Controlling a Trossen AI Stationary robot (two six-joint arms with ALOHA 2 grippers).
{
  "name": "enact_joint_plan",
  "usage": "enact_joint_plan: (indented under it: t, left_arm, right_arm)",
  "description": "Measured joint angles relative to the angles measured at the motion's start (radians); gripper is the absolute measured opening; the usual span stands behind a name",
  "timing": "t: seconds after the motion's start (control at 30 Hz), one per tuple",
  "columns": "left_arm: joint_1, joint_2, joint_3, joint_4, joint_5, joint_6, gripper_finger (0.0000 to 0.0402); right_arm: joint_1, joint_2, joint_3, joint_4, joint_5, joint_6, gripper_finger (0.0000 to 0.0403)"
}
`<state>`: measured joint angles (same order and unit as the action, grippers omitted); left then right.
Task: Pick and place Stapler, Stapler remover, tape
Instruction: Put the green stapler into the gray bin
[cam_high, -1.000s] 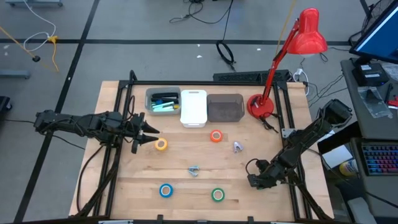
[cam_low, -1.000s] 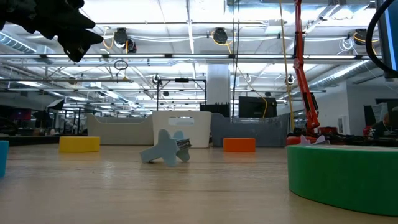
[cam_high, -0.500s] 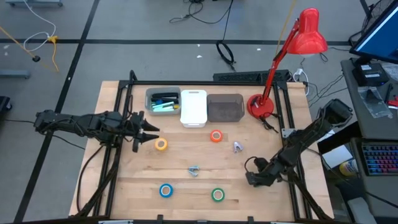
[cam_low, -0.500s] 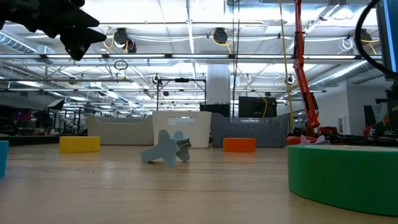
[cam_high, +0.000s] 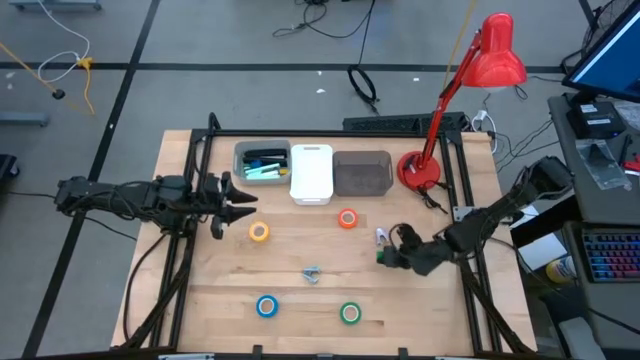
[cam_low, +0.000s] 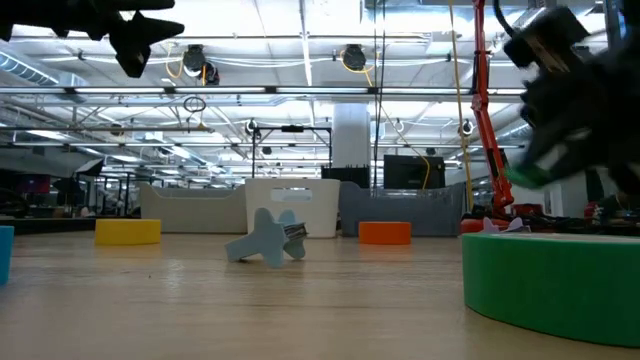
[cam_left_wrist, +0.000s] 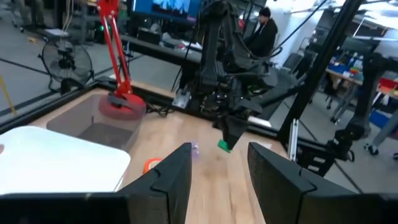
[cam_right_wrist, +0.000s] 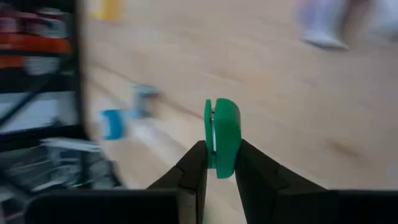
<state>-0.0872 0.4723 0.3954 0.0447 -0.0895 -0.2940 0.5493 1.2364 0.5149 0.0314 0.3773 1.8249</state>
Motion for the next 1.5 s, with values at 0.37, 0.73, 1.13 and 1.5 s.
enact_joint_plan:
  t: [0.37,0.73,1.13,1.5]
  left_arm:
    - [0.000,0.185,0.000,0.180,-0.068,-0.134,0.0159]
    - [0.000,0.493,0.006,0.591,0.000,-0.206,0.0159]
    - [0.042,0.856,0.358,0.442,0.073,-0.097,0.0159]
    - [0.136,1.065,0.548,0.398,0.300,-0.108,0.0159]
  right_arm:
    - [-0.277,-0.001,0.001,0.387,-0.013,-0.556,0.0060]
    - [-0.455,-0.001,0.002,0.604,-0.128,-0.939,0.0058]
    - [-0.483,-0.002,0.003,0.706,-0.244,-1.110,0.0058]
    - [-0.482,-0.002,0.004,0.710,-0.302,-1.138,0.0060]
